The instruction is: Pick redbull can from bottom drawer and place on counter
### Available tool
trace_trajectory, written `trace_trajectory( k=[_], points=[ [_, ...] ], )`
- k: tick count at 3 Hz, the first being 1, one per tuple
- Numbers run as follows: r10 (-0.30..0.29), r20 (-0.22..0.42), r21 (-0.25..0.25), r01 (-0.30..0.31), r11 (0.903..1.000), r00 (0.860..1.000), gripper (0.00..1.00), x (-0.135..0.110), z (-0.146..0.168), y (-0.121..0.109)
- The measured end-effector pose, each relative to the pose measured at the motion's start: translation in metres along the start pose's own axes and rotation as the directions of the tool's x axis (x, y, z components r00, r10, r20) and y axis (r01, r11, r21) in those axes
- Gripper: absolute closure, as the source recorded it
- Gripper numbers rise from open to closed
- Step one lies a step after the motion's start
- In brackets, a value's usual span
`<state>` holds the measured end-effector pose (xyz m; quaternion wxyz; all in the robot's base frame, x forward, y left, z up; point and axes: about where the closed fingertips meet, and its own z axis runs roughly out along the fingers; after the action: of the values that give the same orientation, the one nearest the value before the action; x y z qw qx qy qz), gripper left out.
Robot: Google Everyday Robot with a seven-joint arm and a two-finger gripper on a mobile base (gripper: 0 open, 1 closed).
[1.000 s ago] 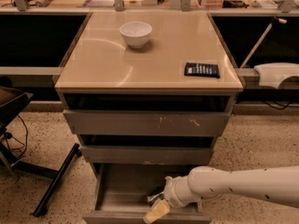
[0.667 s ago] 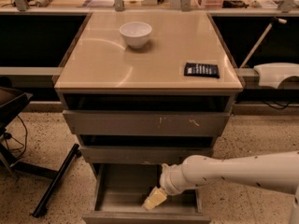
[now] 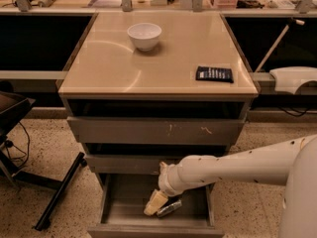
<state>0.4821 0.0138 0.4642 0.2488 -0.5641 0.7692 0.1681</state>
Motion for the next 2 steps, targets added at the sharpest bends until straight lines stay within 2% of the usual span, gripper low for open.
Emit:
trace_trajectory(
  k=[1,2],
  points=[
    [0.040,-0.065,0.019,-0.039,0.9991,0.997,0.00,0.041,0.008,0.011],
    [0.200,-0.185,0.040,-0.196,0.9797,0.962,0.00,0.112,0.039,0.036]
  ],
)
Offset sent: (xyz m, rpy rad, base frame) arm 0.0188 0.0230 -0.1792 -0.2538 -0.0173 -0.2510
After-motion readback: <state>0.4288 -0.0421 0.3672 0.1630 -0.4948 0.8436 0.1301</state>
